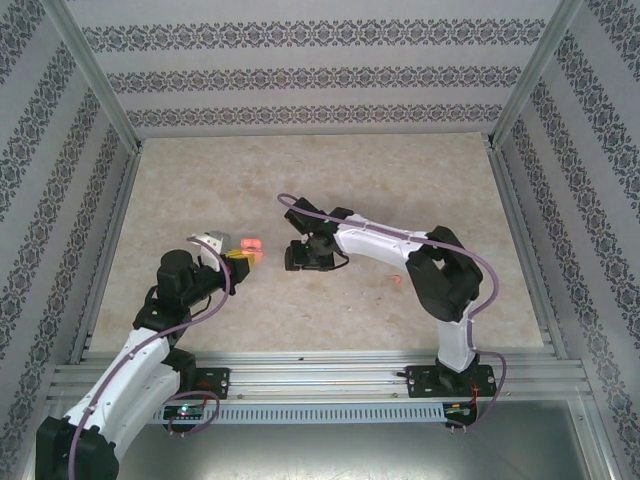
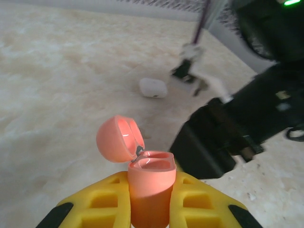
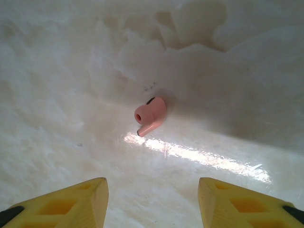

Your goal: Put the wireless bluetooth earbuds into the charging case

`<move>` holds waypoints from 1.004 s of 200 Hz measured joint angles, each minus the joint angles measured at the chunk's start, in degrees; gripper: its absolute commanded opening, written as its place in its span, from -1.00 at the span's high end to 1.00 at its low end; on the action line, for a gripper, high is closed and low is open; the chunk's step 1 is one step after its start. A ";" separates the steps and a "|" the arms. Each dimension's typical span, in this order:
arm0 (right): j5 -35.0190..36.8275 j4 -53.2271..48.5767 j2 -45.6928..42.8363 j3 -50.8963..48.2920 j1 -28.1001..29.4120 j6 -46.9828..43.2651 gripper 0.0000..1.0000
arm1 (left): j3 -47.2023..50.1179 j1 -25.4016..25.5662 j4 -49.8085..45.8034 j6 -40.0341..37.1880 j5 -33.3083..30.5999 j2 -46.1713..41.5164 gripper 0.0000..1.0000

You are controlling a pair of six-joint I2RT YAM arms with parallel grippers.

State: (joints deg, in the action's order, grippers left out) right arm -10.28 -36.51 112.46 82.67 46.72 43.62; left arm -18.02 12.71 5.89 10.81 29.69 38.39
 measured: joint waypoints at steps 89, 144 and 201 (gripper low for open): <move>1.95 -10.47 9.29 14.51 0.31 -0.02 0.08 | 2.08 0.02 9.27 -1.18 6.38 -1.99 1.00; 1.90 -14.29 14.45 19.54 0.26 -0.28 0.12 | 2.14 0.04 9.99 -1.20 6.36 -2.03 1.00; 1.70 -15.58 16.98 21.49 -1.07 -0.61 0.24 | 2.14 0.04 9.97 -1.20 6.38 -2.03 1.00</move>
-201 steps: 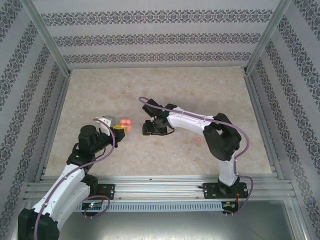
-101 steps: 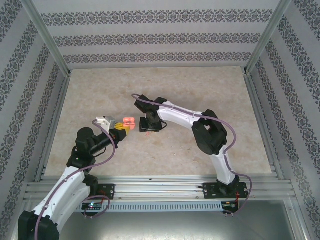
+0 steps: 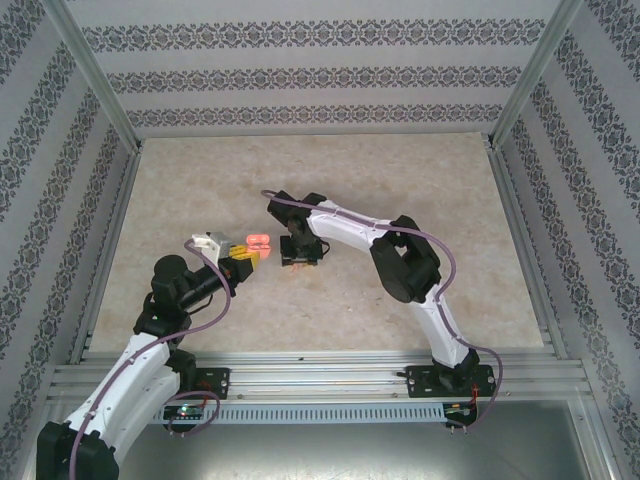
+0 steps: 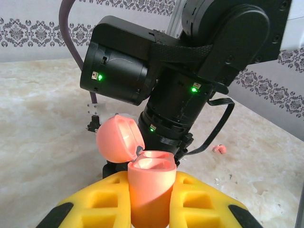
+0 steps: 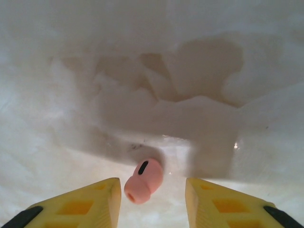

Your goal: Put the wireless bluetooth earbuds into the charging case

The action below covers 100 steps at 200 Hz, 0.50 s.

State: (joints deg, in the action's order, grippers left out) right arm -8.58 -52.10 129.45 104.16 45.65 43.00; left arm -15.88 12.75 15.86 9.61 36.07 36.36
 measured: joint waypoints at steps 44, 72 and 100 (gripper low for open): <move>-0.81 -0.26 0.81 1.62 -0.87 -0.94 0.29 | 0.00 0.00 0.00 0.00 -0.02 0.00 1.00; -1.44 -0.26 0.92 1.79 -0.87 -0.98 0.29 | 0.00 0.00 0.00 -0.02 -0.04 0.00 1.00; -2.03 -0.26 0.92 1.79 -0.87 -0.96 0.28 | 0.00 0.00 0.00 -0.02 -0.04 0.02 1.00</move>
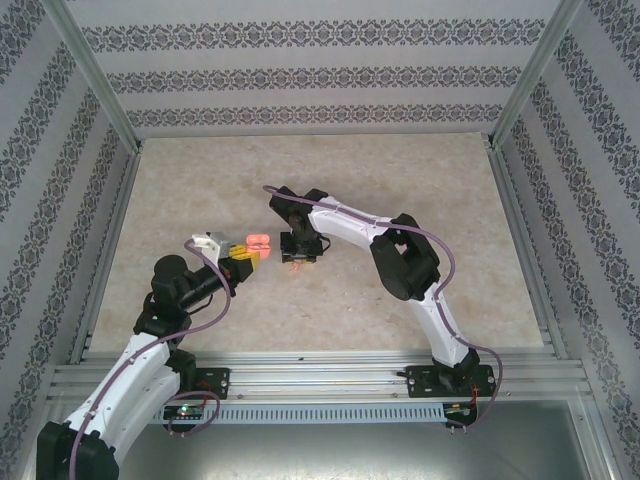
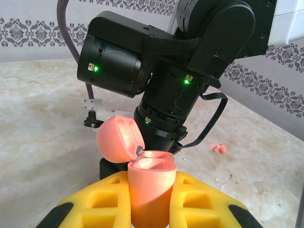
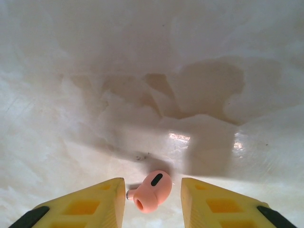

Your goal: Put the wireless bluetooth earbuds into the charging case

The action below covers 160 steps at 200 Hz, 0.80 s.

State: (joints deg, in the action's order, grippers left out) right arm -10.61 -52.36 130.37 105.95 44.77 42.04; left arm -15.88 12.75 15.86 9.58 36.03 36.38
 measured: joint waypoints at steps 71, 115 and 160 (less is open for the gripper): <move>-1.07 -0.15 1.40 0.04 -0.04 0.02 0.38 | 0.00 0.00 -0.02 0.00 0.02 0.33 1.00; -0.87 -0.52 1.31 -0.20 -0.04 -0.20 0.61 | 0.00 0.00 -0.02 0.00 0.07 0.37 1.00; -1.03 3.13 -2.58 -6.21 0.00 -0.35 0.68 | 0.00 0.00 -0.07 0.02 0.24 0.33 1.00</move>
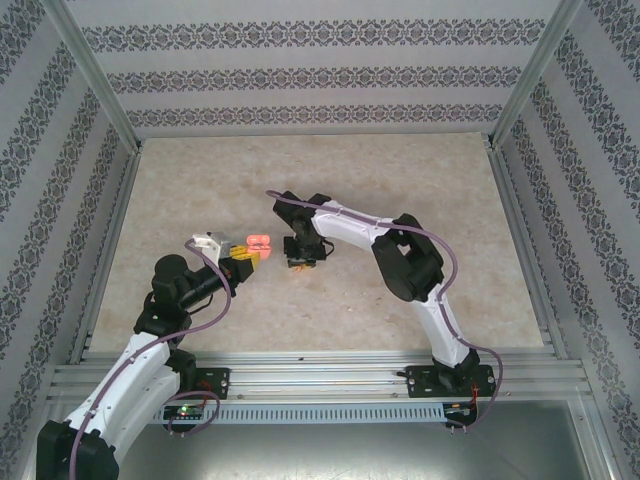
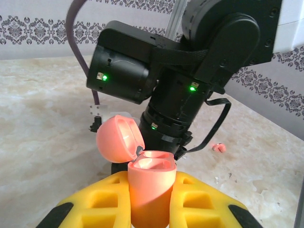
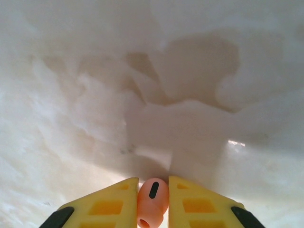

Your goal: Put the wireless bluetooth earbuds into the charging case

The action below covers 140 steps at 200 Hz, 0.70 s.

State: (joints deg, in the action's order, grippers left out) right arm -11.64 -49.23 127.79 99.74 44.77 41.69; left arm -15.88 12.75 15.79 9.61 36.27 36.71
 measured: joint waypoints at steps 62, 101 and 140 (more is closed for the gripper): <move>1.95 11.08 -15.06 -13.81 0.00 -4.70 0.81 | 0.00 0.00 0.42 1.05 2.45 -0.61 1.00; 5.01 21.59 -31.52 -19.43 0.00 -11.37 0.82 | -1.42 0.00 1.60 2.40 6.78 0.96 1.00; 7.76 32.22 -46.18 -25.57 0.50 -18.29 0.74 | -5.88 0.04 3.04 3.08 9.79 4.00 1.00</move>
State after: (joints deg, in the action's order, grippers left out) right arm -3.88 -17.02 81.60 74.17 45.28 23.40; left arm -21.76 12.80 18.83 12.69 46.06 40.71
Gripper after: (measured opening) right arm 0.124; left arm 0.163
